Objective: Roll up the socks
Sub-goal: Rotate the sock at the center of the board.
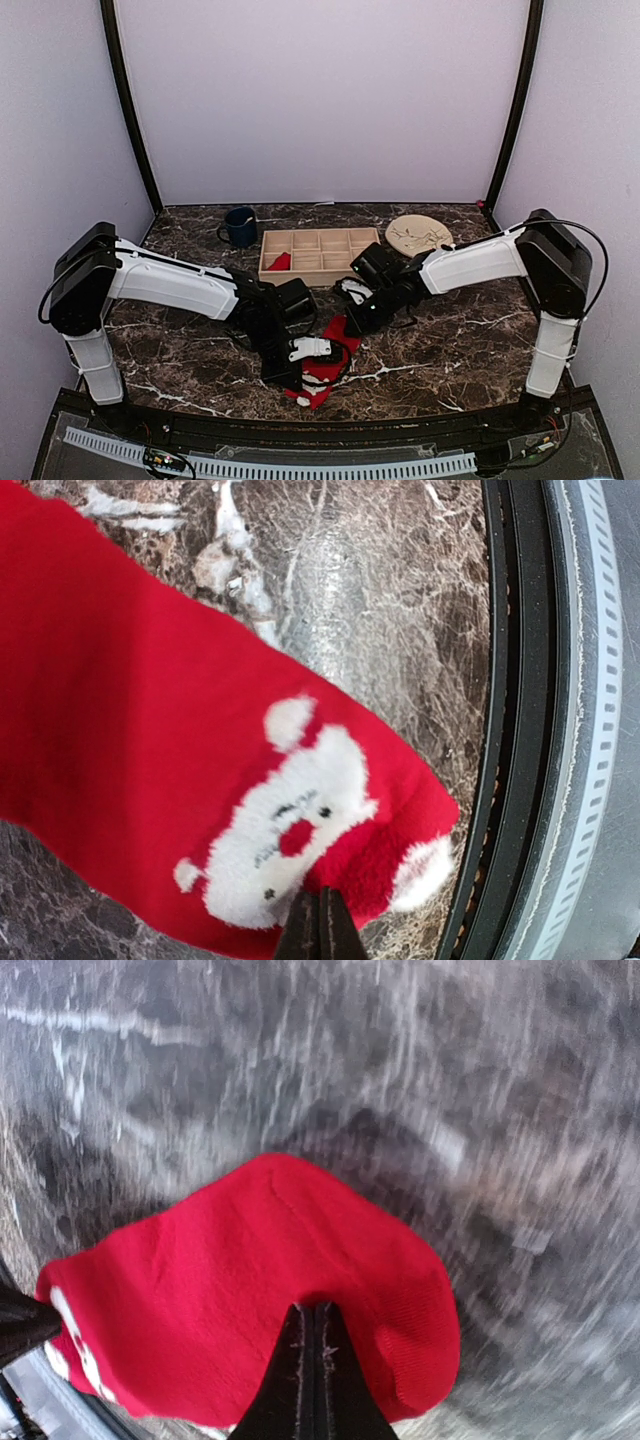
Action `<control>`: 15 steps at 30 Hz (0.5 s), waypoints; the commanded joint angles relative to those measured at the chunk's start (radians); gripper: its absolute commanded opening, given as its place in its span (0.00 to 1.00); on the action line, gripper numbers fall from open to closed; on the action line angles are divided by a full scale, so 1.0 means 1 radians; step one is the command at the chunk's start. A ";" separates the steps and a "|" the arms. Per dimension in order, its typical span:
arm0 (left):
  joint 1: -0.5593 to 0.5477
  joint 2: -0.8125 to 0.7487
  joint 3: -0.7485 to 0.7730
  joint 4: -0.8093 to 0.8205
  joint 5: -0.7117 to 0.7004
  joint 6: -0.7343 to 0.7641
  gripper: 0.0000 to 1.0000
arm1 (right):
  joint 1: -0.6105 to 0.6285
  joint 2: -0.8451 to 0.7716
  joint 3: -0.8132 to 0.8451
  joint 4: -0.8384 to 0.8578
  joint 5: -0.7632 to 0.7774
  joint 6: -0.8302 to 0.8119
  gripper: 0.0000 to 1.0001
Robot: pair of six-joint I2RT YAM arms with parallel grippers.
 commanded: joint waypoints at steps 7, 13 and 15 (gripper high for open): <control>0.010 -0.001 -0.020 0.028 -0.005 -0.043 0.00 | -0.040 0.152 0.193 -0.074 0.018 -0.160 0.00; 0.025 0.017 -0.016 0.070 -0.010 -0.066 0.00 | -0.046 0.216 0.277 -0.091 0.005 -0.220 0.00; 0.032 0.026 -0.009 0.081 -0.022 -0.077 0.00 | -0.047 0.232 0.303 -0.095 -0.002 -0.234 0.00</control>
